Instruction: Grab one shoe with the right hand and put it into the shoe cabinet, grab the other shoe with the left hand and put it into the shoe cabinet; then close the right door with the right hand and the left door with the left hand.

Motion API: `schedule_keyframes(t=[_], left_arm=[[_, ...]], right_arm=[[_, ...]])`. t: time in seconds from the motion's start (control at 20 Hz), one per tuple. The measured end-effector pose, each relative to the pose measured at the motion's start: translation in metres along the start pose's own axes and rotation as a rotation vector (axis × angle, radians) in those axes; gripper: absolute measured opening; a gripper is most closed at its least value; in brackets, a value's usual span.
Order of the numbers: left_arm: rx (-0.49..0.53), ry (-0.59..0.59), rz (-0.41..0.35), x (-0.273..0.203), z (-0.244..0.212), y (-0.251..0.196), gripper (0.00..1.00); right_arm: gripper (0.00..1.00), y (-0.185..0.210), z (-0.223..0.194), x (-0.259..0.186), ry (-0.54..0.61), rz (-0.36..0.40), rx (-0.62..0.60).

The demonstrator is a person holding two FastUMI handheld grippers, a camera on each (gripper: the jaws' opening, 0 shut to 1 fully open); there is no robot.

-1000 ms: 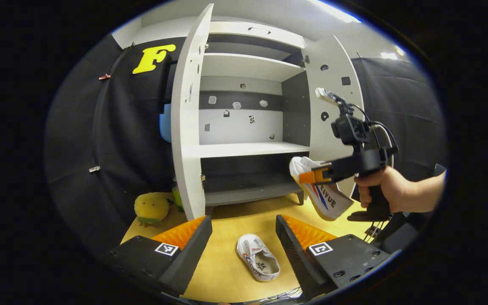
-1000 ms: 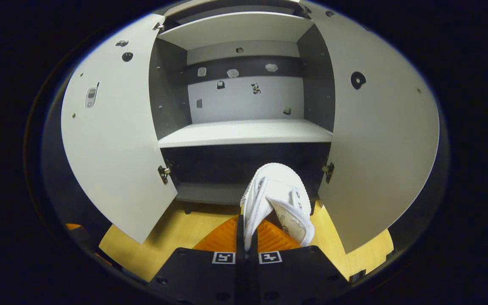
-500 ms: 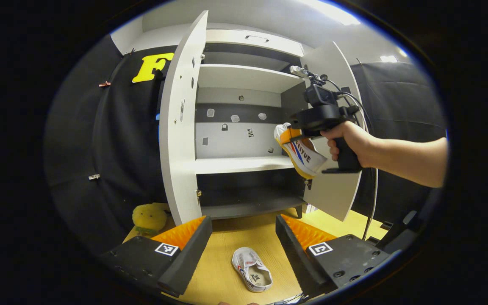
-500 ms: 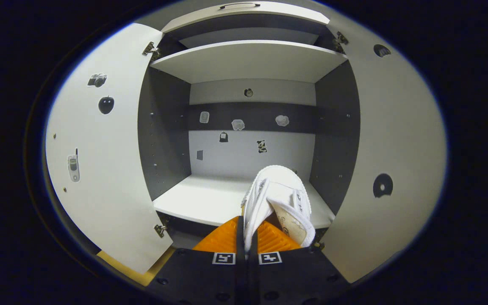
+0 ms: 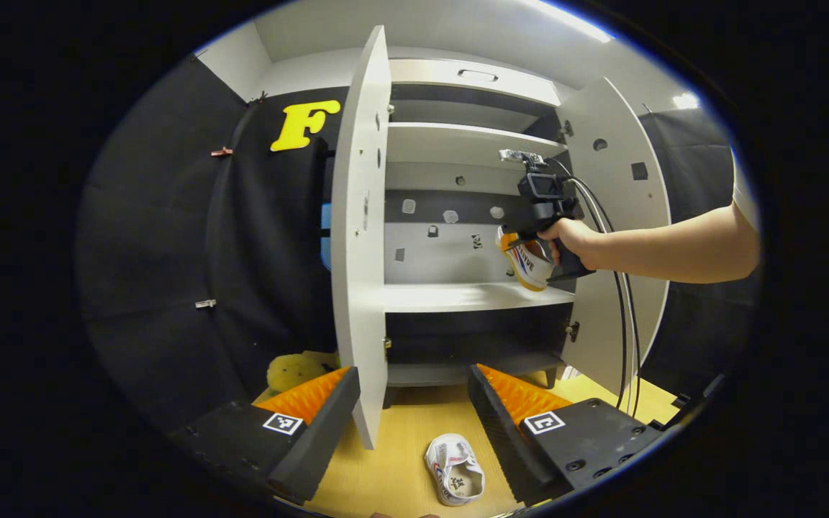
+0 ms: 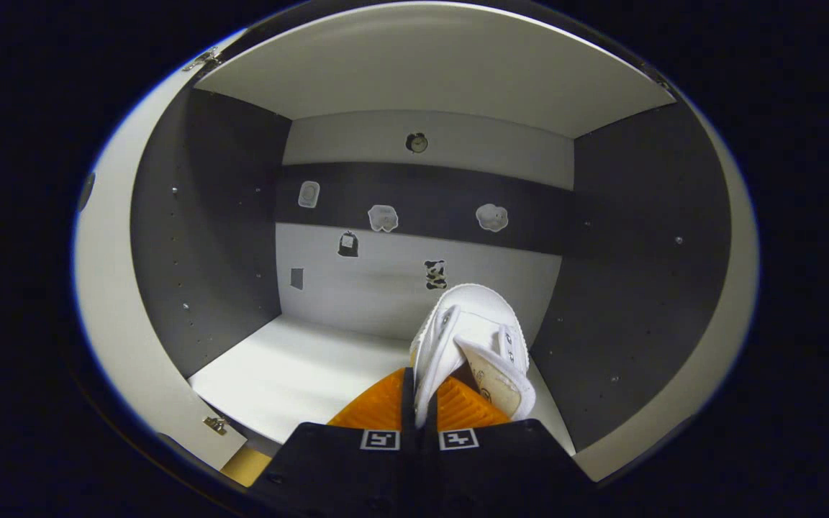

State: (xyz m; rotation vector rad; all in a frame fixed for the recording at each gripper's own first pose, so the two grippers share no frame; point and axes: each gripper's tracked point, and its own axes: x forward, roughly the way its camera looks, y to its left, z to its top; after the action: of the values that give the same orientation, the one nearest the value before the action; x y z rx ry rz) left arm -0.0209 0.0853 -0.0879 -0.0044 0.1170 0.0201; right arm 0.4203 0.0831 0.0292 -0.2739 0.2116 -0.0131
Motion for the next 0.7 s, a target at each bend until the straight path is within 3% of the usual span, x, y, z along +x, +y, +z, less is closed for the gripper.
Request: schedule_keyframes(t=[0.4, 0.7], left_arm=[[0.017, 0.002, 0.134, -0.005, 0.008, 0.015, 0.95], [-0.013, 0.014, 0.182, -0.001, 0.006, 0.005, 0.95]], right_arm=[[0.05, -0.018, -0.046, 0.086, 0.191, -0.035, -0.042], [0.08, -0.016, -0.070, 0.106, 0.304, -0.034, 0.127]])
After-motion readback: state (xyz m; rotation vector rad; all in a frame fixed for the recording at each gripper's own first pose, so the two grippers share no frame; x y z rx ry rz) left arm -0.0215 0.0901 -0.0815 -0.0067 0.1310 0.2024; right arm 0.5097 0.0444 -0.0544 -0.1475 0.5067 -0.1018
